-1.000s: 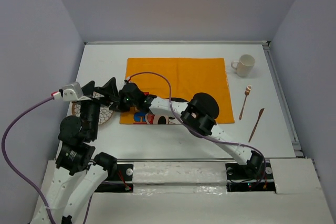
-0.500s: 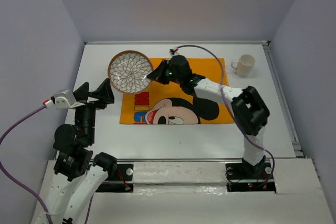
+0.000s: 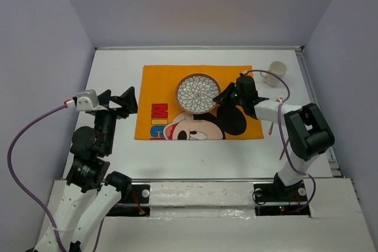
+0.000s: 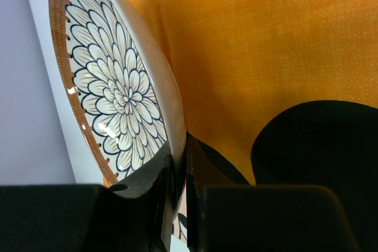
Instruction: Set the dinner table for one person
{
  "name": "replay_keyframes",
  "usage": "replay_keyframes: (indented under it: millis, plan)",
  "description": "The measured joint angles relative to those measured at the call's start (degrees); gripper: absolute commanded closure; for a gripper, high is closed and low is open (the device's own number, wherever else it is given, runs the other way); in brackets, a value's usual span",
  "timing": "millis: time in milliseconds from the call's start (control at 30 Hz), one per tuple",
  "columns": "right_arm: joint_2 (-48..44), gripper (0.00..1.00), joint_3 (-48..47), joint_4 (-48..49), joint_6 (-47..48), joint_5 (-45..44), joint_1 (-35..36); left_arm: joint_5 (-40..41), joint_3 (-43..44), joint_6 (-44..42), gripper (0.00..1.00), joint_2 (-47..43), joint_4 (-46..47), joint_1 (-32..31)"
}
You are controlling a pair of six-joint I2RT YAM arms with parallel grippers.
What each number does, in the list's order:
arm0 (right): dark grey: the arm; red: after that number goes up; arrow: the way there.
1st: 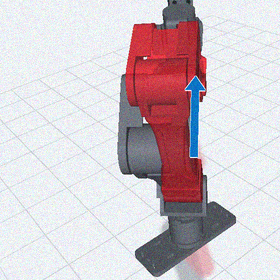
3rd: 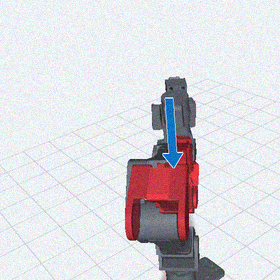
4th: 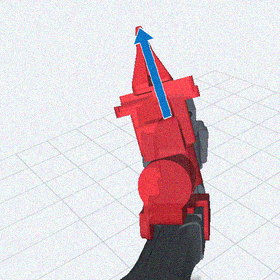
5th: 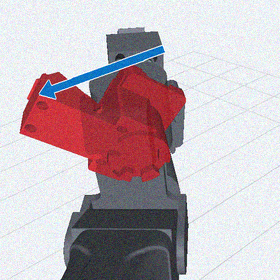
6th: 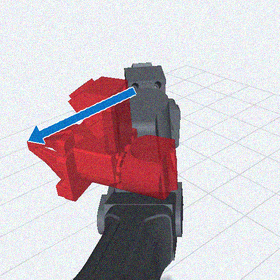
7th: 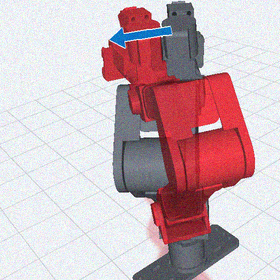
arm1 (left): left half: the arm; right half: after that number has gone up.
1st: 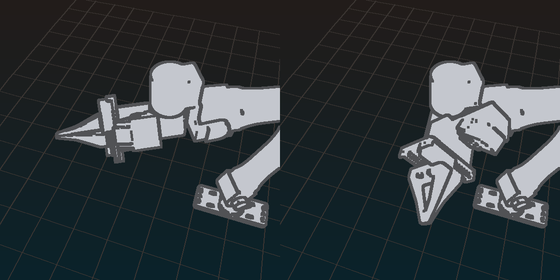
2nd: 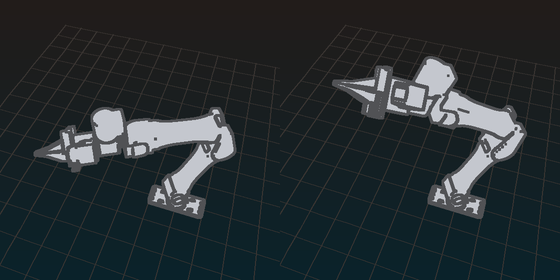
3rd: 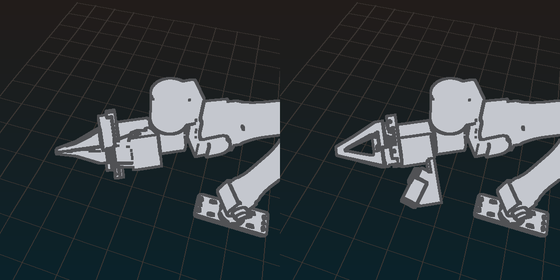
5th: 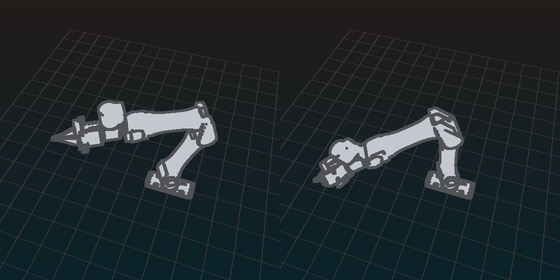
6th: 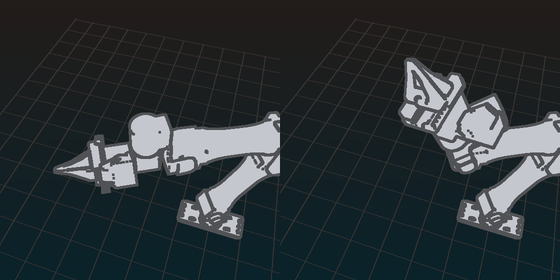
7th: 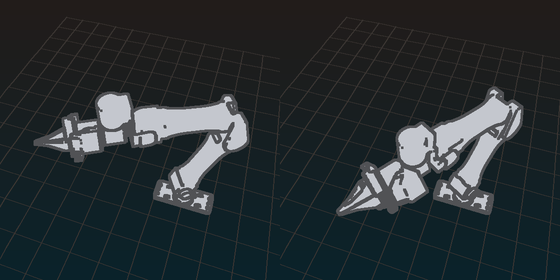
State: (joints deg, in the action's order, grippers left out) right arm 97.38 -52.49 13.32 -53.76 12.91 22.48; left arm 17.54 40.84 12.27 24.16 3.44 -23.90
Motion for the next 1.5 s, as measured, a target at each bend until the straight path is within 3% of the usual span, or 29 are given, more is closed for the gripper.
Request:
replay_keyframes:
  millis: [333,1067,1333,1367,1433,1467,1500]
  plan:
    - [4.5,1.0,-0.4,2.0,0.0,4.2,-0.4,-0.5,0.0,0.0,0.01,1.5,0.0,0.0]
    - [7.0,1.0,-0.7,2.6,0.0,4.2,-1.6,-1.0,0.0,0.0,0.01,1.6,0.0,0.0]
    - [8.5,0.61,-1.1,2.8,-0.7,4.3,-2.1,-1.0,0.0,0.0,0.01,1.6,0.0,0.0]
    - [8.5,0.52,-1.1,3.1,-0.6,4.4,-2.2,-1.0,0.0,0.0,0.01,1.6,0.0,0.0]
    - [8.5,0.44,-1.1,3.9,-0.8,4.5,-2.2,-1.0,0.0,0.0,0.01,1.6,0.0,0.0]
    - [8.5,0.34,-1.2,3.9,-0.5,4.5,-2.2,-1.1,0.0,0.0,0.01,1.6,0.0,0.0]
    - [8.4,0.3,-1.2,3.9,-0.5,4.5,-2.2,-1.1,0.0,0.0,0.01,1.6,0.0,0.0]
